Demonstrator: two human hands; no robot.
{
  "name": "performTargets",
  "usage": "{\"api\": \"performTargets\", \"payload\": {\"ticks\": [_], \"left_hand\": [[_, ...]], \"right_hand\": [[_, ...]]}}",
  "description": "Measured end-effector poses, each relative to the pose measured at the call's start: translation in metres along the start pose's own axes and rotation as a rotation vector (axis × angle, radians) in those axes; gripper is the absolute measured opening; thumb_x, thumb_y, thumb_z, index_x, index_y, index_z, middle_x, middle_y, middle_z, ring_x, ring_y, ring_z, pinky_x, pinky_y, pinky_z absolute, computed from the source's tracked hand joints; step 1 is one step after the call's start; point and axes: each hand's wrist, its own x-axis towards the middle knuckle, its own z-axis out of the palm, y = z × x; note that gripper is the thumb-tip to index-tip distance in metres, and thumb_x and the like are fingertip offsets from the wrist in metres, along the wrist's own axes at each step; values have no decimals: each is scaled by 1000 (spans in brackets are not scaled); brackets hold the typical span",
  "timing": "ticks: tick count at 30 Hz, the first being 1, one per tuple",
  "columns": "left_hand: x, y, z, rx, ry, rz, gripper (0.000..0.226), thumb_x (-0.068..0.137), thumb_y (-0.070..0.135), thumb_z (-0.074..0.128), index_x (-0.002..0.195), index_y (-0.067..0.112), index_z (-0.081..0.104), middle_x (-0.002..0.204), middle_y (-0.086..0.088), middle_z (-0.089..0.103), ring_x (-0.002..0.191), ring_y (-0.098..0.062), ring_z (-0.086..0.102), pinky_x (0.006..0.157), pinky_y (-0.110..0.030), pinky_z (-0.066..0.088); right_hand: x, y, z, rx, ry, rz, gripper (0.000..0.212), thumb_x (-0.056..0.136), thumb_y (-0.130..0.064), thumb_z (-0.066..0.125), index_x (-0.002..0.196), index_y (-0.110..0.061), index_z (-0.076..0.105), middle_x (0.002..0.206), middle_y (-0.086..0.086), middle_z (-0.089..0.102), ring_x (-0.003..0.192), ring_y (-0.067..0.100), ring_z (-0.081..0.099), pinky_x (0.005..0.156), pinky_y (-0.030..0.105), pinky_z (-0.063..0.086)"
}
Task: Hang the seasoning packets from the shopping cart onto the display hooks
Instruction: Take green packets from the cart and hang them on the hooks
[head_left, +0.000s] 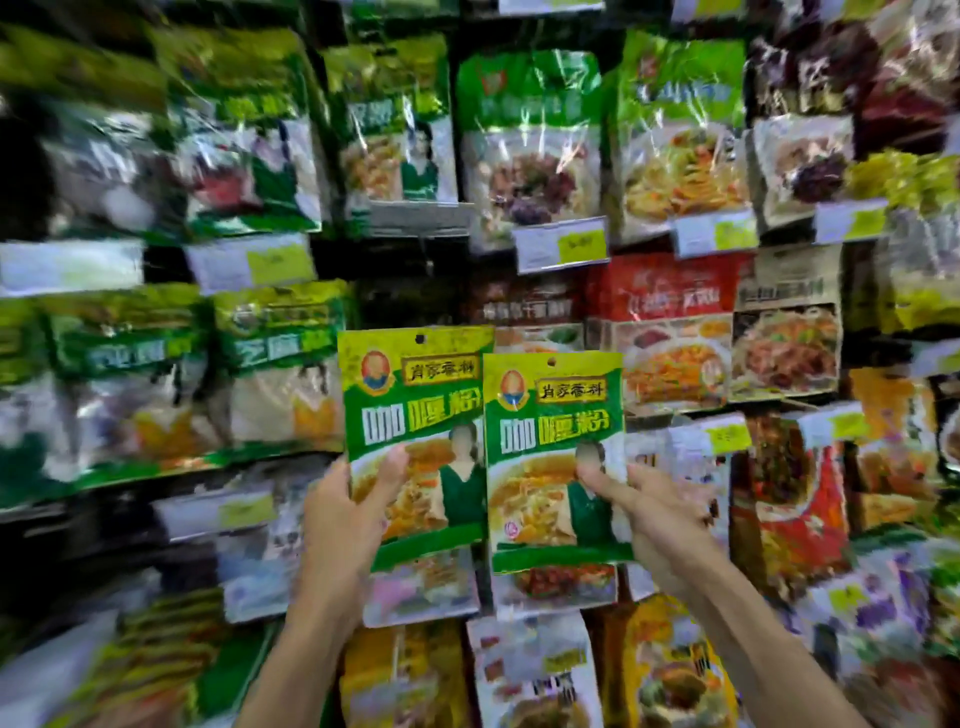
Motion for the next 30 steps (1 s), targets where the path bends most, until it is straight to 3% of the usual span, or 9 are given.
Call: {"api": "performTargets", "payload": {"ticks": [2,6,9,11,14,18,21,27,30], "left_hand": [[8,9,-25,-22,61,31,44,67,56,67,99,26,69,101,-6,73,98,-33,67,83,-62,52],[27,22,-56,8,140,110,34,67,57,66,89,32,72,96,-10,73,96,-39,66,87,-63,49],[44,32,-69,-14,184,120,29,69,53,66,90,33,71,100,-12,72,98,-41,65,87,-63,49],[53,36,-73,-28,211,111,34,71,50,65,96,28,67,104,-10,71,101,-39,64,89,-63,49],[62,36,-78,-33,244,119,32,80,44,64,100,19,67,103,-16,70,101,-43,63,90,-64,48],[69,31,-80,-39,256,125,35,86,36,63,109,10,66,104,-13,71,101,-38,64,92,-61,48],[70,30,-79,-46,249,125,37,87,35,62,112,8,65,106,-11,70,102,-33,65,94,-56,49],[71,29,-74,-43,235,135,40,76,41,63,106,14,66,106,-8,71,103,-29,66,95,-53,49],[73,29,-71,-30,220,142,36,74,45,63,102,22,65,107,-7,71,104,-29,65,94,-55,49]], "right_hand": [[10,-3,24,19,-80,0,18,68,-34,76,69,-18,68,67,-11,70,73,3,68,64,16,50],[33,-18,58,25,-129,-33,54,61,-43,76,97,-4,66,90,3,73,99,19,65,92,35,46],[56,-34,79,-16,-150,-65,45,81,-31,71,106,5,61,102,12,68,107,25,62,105,44,41],[75,-39,87,-36,-166,-87,30,88,-25,67,103,1,64,100,10,70,104,21,63,103,41,42],[92,-48,100,-40,-153,-101,31,89,-25,67,106,2,65,102,8,72,102,16,63,96,33,42],[105,-54,108,-41,-152,-91,16,88,-22,68,91,-6,67,84,-1,73,82,5,66,68,16,43],[110,-54,108,-48,-139,-94,20,88,-23,68,94,-4,67,81,0,73,73,2,68,53,8,46],[120,-47,107,-80,-137,-67,14,89,-22,68,84,-9,64,74,-4,70,66,-5,64,55,10,42],[132,-47,113,-106,-117,-67,13,91,-20,65,88,-8,64,81,0,69,80,8,63,75,24,43]]}}
